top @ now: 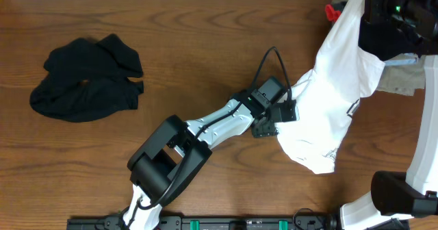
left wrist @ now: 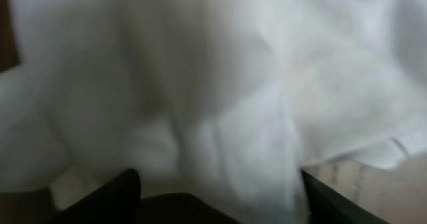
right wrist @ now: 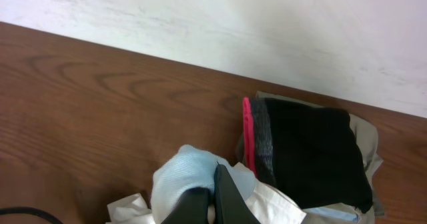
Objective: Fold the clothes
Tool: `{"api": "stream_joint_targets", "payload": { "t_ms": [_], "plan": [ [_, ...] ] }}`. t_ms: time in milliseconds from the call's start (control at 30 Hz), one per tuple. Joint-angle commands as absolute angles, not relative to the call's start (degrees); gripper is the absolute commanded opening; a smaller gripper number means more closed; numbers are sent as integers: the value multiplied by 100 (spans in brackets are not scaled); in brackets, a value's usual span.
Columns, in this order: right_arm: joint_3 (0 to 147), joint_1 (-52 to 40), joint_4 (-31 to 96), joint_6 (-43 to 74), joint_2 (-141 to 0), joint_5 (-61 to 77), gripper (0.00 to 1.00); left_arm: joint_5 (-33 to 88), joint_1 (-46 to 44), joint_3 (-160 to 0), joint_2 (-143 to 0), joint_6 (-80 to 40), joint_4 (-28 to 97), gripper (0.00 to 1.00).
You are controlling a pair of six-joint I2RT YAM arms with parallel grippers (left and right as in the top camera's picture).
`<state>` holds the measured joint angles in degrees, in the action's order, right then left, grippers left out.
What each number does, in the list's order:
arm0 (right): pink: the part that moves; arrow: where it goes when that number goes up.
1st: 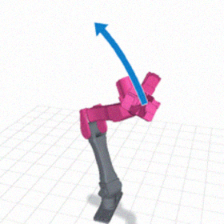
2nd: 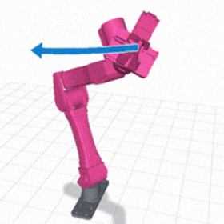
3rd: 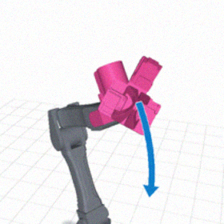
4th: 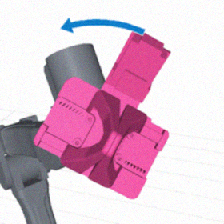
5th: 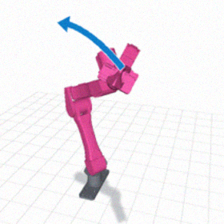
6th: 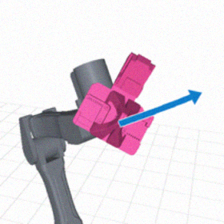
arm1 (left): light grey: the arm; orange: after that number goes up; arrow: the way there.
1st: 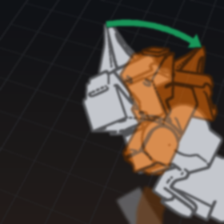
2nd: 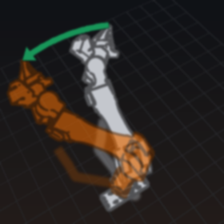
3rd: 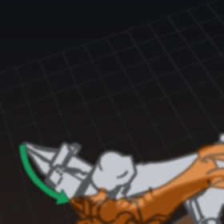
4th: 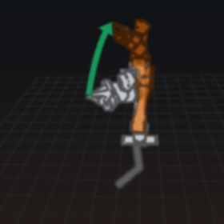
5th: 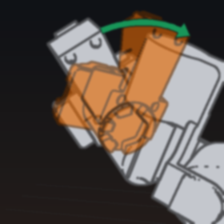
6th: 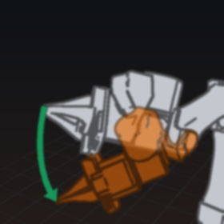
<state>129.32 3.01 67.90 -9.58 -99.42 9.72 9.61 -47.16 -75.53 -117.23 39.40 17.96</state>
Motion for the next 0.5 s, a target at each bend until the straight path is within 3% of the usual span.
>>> {"api": "stream_joint_targets", "payload": {
  "t_ms": [0,467],
  "plan": [
    [13006,375,6777,-1041,-9957,1055,2,528,-4722,-7599,-11714,3850,1721,72],
    [13006,375,6775,-1041,-10029,1055,4,484,-4906,-7601,-11295,3723,1651,71]
  ]
}}
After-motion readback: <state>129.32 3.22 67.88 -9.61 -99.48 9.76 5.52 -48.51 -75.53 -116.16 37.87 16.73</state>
